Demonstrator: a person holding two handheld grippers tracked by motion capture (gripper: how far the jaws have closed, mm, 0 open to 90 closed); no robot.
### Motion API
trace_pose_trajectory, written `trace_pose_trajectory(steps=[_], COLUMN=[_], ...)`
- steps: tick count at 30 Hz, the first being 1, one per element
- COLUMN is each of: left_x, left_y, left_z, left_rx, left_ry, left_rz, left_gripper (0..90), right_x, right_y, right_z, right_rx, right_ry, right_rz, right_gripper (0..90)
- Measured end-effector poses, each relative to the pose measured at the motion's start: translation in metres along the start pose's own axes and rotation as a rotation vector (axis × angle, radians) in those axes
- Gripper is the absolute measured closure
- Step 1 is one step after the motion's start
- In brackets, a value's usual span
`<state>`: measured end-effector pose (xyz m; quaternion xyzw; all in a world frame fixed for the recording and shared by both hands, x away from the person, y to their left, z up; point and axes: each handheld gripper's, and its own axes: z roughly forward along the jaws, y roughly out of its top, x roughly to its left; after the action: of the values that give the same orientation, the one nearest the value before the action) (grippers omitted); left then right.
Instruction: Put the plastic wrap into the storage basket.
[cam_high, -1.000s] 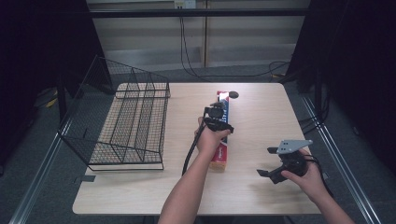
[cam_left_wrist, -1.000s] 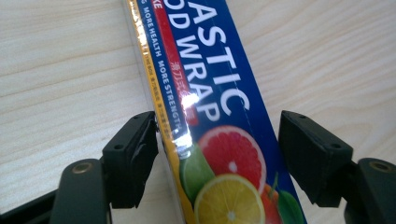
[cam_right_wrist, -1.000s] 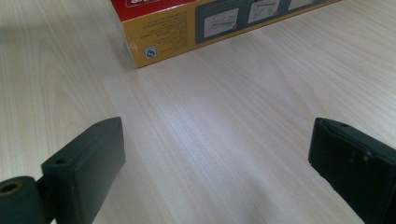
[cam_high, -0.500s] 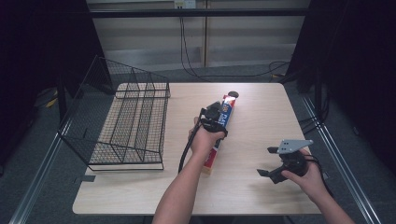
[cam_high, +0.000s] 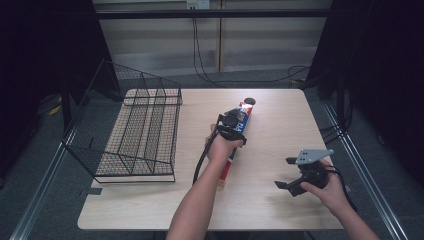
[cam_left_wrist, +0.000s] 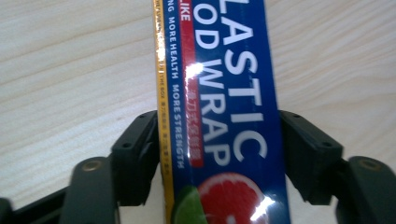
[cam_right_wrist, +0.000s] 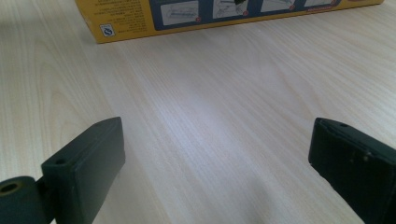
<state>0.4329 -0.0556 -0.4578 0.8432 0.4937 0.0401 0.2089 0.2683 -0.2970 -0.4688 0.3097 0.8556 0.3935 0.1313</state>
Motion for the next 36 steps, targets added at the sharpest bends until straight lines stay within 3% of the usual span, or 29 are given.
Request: trace_pose_trajectory(steps=[6, 7, 9, 12, 18, 20, 26, 36], left_x=[0.005, 0.007, 0.009, 0.019, 0.030, 0.037, 0.045, 0.056], left_y=[0.003, 0.002, 0.002, 0.003, 0.003, 0.003, 0.001, 0.003], left_z=[-0.010, -0.014, -0.021, -0.042, -0.068, -0.080, -0.095, -0.125], left_rx=[0.068, 0.082, 0.106, 0.127, 0.127, 0.125, 0.141, 0.119], left_ry=[-0.009, -0.012, -0.013, -0.022, -0.015, -0.016, -0.002, 0.012], left_rz=[-0.022, -0.010, 0.009, -0.012, -0.018, -0.040, -0.058, -0.081], left_gripper=[43.0, 43.6, 43.7, 44.0, 44.2, 44.1, 44.1, 44.1], right_x=[0.000, 0.000, 0.000, 0.000, 0.001, 0.000, 0.001, 0.001], right_y=[0.000, 0.000, 0.000, 0.000, 0.001, 0.001, 0.001, 0.001], right_z=[-0.001, -0.001, -0.001, -0.001, -0.002, -0.001, -0.002, 0.001], right_rx=[-0.006, -0.009, -0.009, -0.010, -0.014, -0.016, -0.019, -0.013], right_ry=[-0.001, 0.002, 0.001, 0.004, 0.005, -0.001, 0.003, 0.017], right_rz=[0.000, 0.000, -0.001, -0.001, 0.002, -0.002, 0.000, -0.007], right_gripper=[3.7, 3.7, 3.7, 3.7, 3.7, 3.7, 3.4, 2.4])
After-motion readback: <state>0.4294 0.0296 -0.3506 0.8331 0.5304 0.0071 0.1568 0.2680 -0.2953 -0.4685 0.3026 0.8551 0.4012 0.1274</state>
